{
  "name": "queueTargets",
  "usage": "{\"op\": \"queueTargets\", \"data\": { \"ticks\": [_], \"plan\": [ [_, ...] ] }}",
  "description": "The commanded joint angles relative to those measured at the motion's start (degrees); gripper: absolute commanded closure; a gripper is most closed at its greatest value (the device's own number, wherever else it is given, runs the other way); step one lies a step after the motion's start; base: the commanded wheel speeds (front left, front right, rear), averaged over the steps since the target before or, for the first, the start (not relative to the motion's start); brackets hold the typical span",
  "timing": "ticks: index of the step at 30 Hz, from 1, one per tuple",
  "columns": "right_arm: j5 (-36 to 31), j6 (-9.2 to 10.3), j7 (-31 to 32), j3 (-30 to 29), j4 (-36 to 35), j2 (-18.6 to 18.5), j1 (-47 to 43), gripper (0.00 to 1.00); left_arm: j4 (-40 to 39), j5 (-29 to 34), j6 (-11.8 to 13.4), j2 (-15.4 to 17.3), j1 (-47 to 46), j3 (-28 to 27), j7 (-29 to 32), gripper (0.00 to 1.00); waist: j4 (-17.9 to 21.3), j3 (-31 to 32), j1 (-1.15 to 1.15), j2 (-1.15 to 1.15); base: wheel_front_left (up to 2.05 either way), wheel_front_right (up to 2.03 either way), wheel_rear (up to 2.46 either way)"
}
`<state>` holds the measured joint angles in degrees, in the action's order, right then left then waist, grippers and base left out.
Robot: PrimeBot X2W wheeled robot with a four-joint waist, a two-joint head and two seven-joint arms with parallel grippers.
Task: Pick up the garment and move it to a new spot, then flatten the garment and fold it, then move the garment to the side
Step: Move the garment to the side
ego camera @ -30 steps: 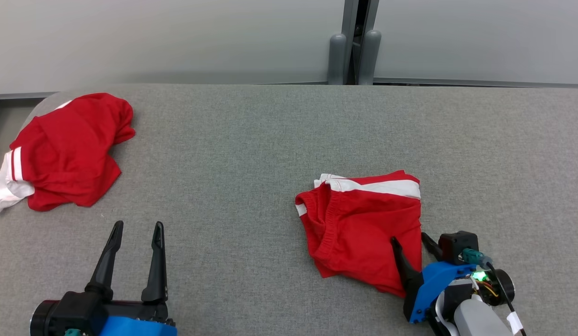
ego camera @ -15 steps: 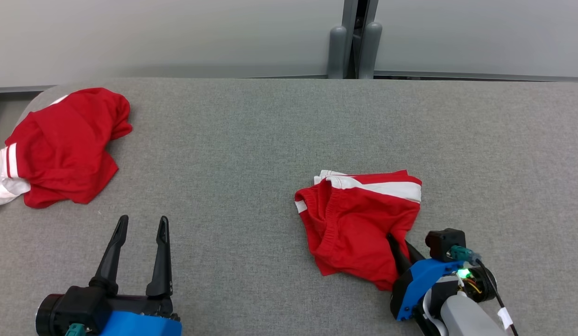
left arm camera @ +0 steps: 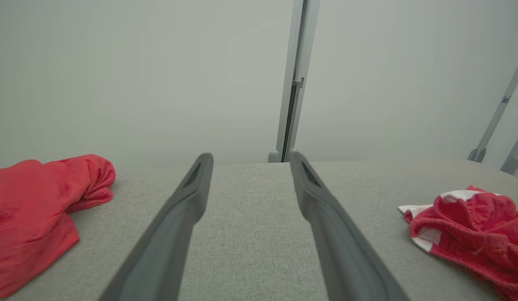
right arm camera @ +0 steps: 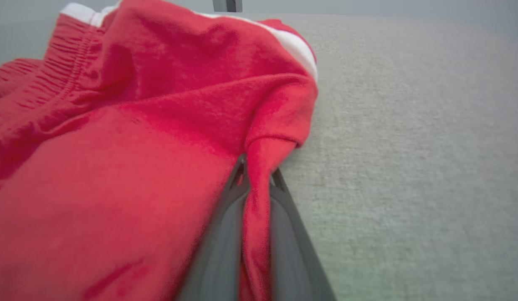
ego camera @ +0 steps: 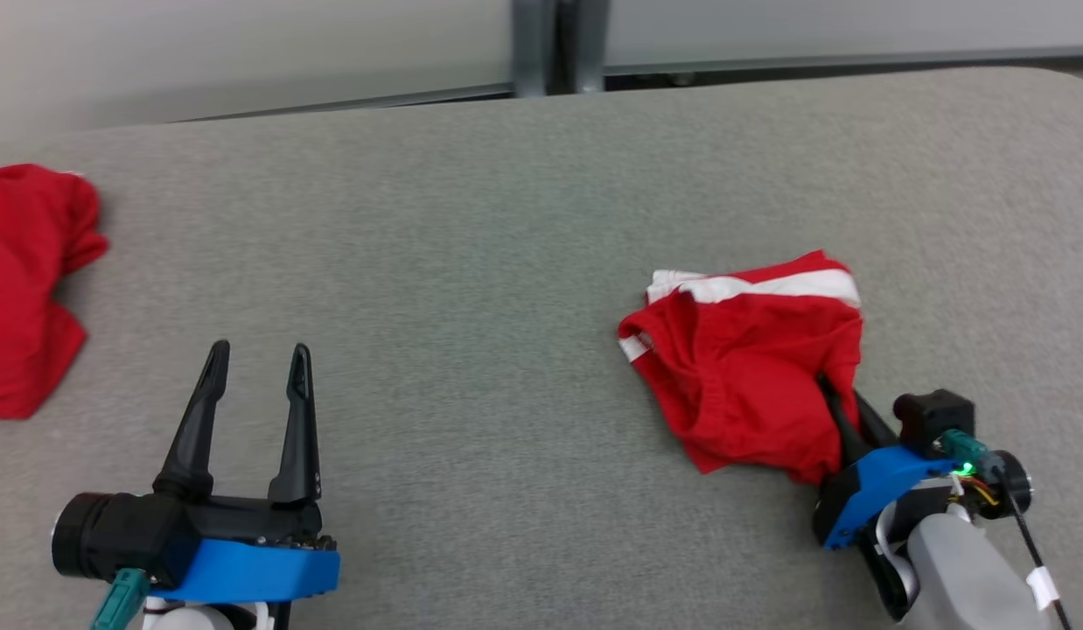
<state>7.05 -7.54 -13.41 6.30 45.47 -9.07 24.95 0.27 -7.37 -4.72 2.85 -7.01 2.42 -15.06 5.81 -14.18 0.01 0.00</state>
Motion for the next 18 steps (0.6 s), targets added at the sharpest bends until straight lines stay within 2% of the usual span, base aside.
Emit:
{"op": "queueTargets", "data": {
  "ticks": [1, 9, 18],
  "plan": [
    [-0.36, 0.11, -0.32, -0.62, -0.62, -0.56, 0.48, 1.00, -0.29, 0.38, -0.20, 0.42, -0.83, -0.09, -0.16, 0.00, 3.10, -2.69, -0.01, 0.00, 0.00, 0.00, 0.00],
    [-1.13, 0.09, -0.99, -3.71, -5.69, -2.41, -0.09, 1.00, -0.97, 1.55, -0.85, 1.73, -3.96, -0.63, -0.17, 0.00, 8.14, -6.58, -0.01, 0.00, 0.00, 0.00, 0.00],
    [-4.02, 0.07, 1.71, -2.13, -10.96, -5.47, 7.78, 1.00, -1.59, 2.30, -1.33, 2.58, -5.73, -0.22, -0.17, 0.00, 8.42, -9.02, -0.01, 0.00, 0.00, 0.00, 0.00]
  ]
}}
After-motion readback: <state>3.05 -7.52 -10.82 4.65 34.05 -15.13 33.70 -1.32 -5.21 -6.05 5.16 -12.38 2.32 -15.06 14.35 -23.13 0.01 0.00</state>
